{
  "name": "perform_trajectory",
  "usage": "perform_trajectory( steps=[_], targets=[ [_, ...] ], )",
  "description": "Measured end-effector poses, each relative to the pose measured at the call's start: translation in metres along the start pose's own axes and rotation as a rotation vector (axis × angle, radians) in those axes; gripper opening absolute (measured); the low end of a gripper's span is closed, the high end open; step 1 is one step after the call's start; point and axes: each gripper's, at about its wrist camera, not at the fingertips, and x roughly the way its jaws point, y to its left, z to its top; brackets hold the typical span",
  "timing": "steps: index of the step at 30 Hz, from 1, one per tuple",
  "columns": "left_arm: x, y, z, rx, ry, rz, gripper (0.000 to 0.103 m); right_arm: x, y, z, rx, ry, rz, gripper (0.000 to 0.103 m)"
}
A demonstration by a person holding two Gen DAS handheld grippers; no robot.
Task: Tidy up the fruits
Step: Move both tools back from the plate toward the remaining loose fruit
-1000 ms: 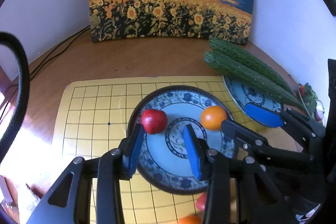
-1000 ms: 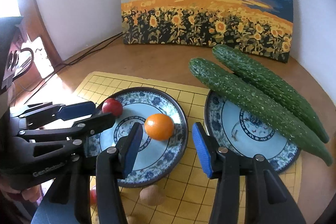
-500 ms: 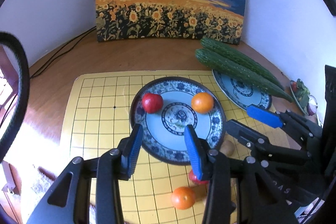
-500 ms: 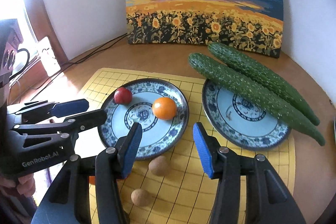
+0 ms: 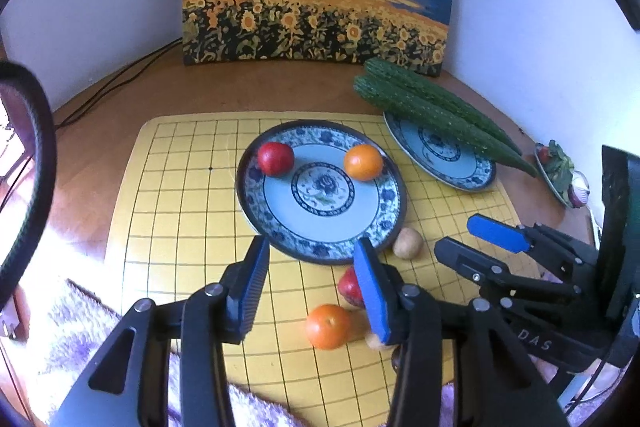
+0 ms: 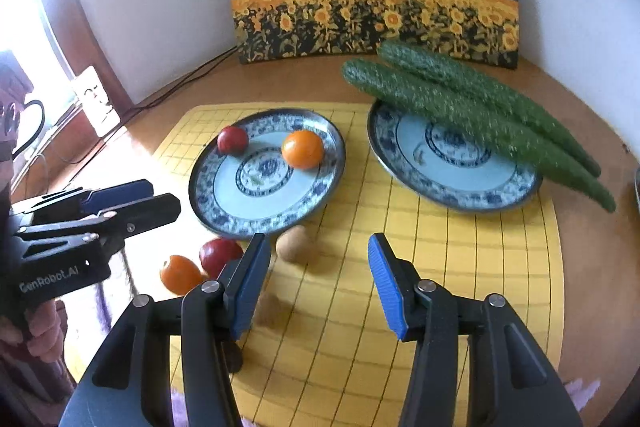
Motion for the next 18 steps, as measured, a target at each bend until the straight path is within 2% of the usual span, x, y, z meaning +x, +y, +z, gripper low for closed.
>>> perform_trajectory(
  steps=[8,18],
  targets=[
    [-0.002,-0.004,-0.015,0.006,0.017,-0.003,0.051,-0.012,-0.003,-0.018,-0.021,-0.008,-0.041,0.052],
    [0.006,-0.009,-0.032,0.024,0.059,-0.003,0.052,-0.018,-0.006,-0.034,-0.009,-0.014,-0.044,0.053]
  ],
)
